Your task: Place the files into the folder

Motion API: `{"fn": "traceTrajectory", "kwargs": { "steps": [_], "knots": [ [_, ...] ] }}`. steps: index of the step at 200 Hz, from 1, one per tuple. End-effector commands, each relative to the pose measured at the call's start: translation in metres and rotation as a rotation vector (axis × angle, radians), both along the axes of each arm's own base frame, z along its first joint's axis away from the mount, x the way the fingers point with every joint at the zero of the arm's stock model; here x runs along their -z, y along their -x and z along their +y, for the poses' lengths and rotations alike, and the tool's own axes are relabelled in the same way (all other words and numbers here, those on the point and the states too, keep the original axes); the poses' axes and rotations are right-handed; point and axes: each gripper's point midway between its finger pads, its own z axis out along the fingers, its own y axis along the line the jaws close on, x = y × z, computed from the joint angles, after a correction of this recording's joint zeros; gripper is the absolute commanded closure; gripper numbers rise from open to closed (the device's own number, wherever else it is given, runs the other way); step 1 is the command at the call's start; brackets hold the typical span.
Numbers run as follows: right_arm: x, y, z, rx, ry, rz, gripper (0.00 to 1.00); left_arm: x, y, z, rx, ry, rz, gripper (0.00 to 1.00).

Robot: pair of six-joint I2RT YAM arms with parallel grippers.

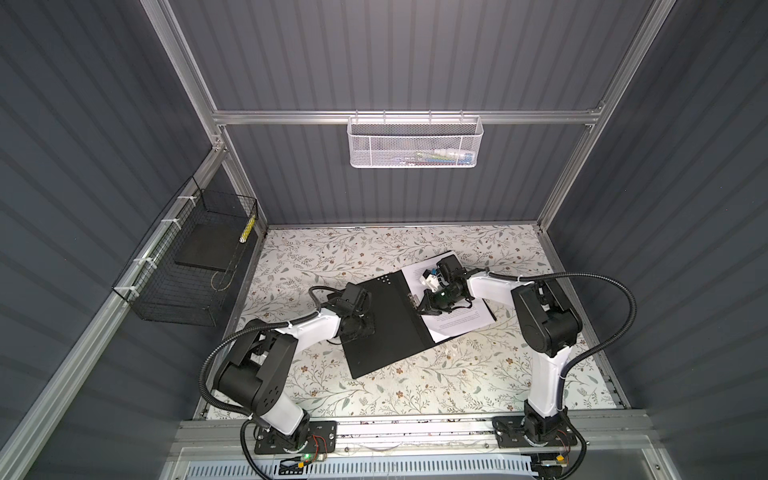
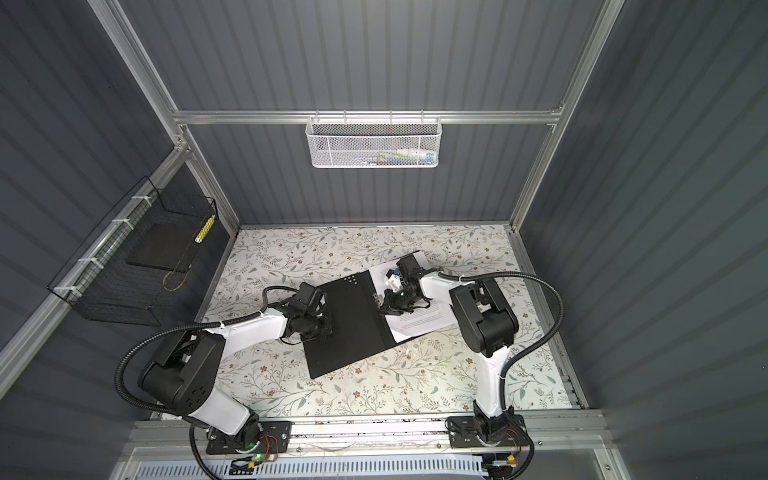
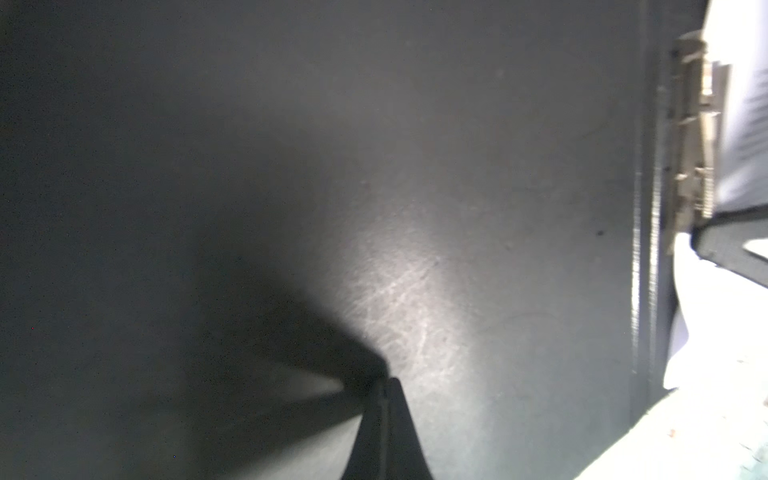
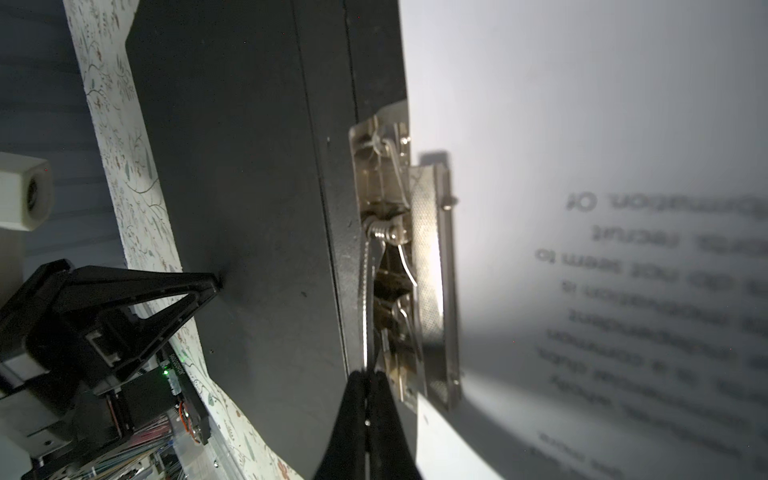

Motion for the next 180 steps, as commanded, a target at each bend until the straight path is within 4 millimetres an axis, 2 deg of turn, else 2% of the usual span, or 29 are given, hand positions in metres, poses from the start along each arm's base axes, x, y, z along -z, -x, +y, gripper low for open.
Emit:
{"fn": "traceTrajectory", "kwargs": {
  "steps": [1,31,70,108,148,169,180],
  "knots": [
    [0.080,0.066,-0.072,0.016,0.366,0.247,1.00,0.082,0.110,0.056,0.008,-0.244,0.424,1.00],
    [0.080,0.073,-0.081,0.019,0.361,0.260,1.00,0.091,0.124,0.067,-0.002,-0.283,0.463,1.00],
    [0.080,0.079,-0.103,0.057,0.372,0.275,1.00,0.097,0.134,0.074,-0.003,-0.303,0.492,1.00],
    [0.076,0.078,-0.103,0.099,0.326,0.297,1.00,0.104,0.139,0.075,-0.007,-0.313,0.521,1.00],
    [0.065,0.082,-0.116,0.136,0.396,0.299,1.00,0.103,0.138,0.077,-0.023,-0.317,0.514,1.00],
    [0.070,0.090,-0.134,0.120,0.504,0.314,1.00,0.106,0.140,0.079,-0.024,-0.329,0.523,1.00],
    [0.071,0.093,-0.134,0.115,0.512,0.336,1.00,0.106,0.139,0.079,-0.025,-0.331,0.521,1.00]
  ]
}}
